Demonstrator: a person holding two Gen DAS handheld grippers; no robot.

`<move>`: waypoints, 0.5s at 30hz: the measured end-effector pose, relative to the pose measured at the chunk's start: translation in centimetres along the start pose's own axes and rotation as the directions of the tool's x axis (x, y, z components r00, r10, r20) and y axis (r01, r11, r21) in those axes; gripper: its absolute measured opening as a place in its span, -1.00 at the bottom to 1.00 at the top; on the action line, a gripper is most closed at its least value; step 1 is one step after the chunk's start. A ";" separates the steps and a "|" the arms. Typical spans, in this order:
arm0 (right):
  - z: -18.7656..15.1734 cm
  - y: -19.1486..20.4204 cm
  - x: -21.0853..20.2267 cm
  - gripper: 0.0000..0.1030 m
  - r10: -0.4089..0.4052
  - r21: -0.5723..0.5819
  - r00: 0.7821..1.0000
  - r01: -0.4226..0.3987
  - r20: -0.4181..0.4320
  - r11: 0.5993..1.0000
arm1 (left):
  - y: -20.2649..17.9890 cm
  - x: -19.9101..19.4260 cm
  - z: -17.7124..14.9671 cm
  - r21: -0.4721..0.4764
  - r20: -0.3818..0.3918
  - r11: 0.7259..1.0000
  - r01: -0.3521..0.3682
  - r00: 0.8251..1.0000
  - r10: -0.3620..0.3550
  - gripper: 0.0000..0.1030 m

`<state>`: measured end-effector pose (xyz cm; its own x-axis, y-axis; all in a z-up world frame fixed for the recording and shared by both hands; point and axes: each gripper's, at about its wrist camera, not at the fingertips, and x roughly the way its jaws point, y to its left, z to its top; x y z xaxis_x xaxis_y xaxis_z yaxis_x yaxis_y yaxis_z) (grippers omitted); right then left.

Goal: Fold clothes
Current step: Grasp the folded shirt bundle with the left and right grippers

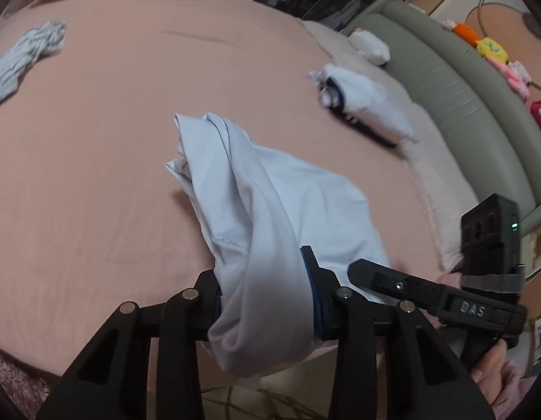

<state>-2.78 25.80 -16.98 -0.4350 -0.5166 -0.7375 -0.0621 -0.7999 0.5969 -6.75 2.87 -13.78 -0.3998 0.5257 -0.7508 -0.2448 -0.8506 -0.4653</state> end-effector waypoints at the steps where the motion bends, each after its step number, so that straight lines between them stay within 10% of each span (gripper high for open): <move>1: 0.4 -0.1 -0.6 0.04 0.008 0.012 1.000 -0.008 0.018 1.000 | -0.6 -0.2 0.7 0.005 0.006 1.000 0.010 1.000 -0.010 -0.26; 8: 6.3 -0.2 -5.9 0.04 -0.025 -0.027 0.986 0.030 0.166 0.999 | -7.1 1.5 8.3 0.125 0.056 0.992 0.029 0.998 -0.036 -0.26; 15: 19.3 -2.5 -12.7 0.04 -0.123 -0.058 0.945 0.147 0.304 0.987 | -15.4 7.0 19.8 0.214 0.141 0.972 0.098 0.981 -0.130 -0.27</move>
<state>-14.41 40.23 -3.01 -0.6766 -0.2969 -0.6738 -0.0735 -0.8833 0.4630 -23.30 19.55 -2.56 -0.4848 0.6263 -0.6104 -0.4662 -0.7756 -0.4255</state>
